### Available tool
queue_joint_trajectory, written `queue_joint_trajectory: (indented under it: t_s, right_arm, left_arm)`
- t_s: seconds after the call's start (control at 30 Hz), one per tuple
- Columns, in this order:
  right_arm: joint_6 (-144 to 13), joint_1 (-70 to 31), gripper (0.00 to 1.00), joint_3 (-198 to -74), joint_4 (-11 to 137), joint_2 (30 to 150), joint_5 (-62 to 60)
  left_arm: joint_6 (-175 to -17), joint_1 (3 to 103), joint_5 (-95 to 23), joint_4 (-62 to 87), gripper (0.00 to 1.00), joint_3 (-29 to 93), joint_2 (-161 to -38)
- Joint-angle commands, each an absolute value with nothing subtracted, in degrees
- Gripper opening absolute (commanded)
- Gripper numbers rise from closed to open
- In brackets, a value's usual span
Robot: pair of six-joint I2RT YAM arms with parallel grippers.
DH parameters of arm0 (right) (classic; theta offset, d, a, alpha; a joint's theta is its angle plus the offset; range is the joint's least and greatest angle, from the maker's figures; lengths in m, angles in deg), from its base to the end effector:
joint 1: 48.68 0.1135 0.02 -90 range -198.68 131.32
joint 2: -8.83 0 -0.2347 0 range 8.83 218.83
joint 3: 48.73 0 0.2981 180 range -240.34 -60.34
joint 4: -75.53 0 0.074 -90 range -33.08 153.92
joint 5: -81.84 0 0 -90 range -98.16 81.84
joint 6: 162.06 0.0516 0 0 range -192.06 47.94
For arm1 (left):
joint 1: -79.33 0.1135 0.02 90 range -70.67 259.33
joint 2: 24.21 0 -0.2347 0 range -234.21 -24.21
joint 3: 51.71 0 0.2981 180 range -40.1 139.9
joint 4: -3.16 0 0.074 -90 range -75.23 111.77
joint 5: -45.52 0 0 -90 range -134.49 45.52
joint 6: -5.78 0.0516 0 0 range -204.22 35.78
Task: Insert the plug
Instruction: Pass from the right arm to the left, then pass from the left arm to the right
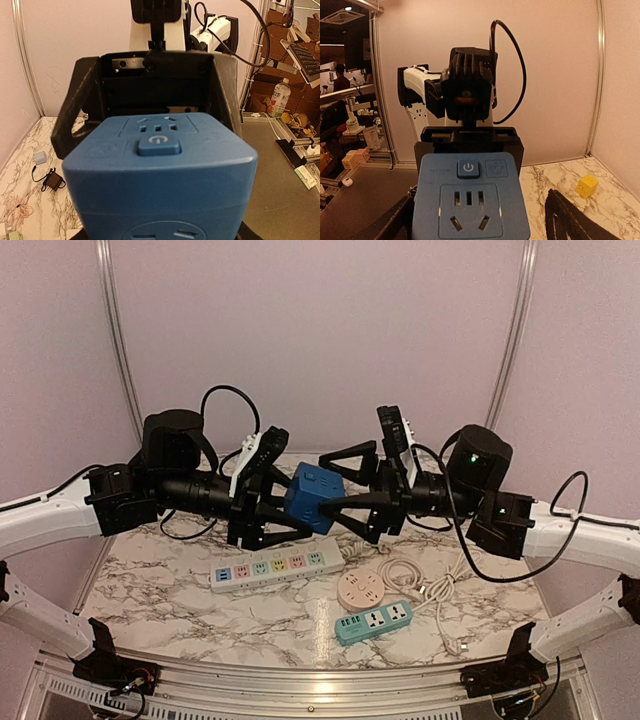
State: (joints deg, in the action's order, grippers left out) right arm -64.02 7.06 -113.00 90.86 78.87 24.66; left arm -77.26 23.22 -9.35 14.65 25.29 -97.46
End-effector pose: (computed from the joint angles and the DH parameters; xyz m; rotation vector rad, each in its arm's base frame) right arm 0.1752 0.3068 0.3236 -1.0710 1.1464 1.2960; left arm 0.1789 -0.3195 0.3421 1.3316 1.2423 -1.1428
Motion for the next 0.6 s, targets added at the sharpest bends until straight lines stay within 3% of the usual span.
queue_joint_trajectory:
  t_s: [0.0, 0.27, 0.57]
  right_arm:
    - [-72.81, 7.45, 0.98, -123.92, 68.15, 77.95, 26.11]
    - [-78.50, 7.48, 0.99, -137.42, 44.73, 85.36, 25.11]
    - [-81.63, 7.59, 0.97, -142.55, 36.72, 88.98, 25.69]
  left_arm:
    - [-73.95, 23.03, -11.06, 19.91, 0.00, 25.58, -94.78]
    - [-71.56, 23.02, -12.53, 24.15, 0.00, 26.11, -94.10]
    - [-70.33, 23.08, -14.37, 27.22, 0.00, 26.39, -92.76]
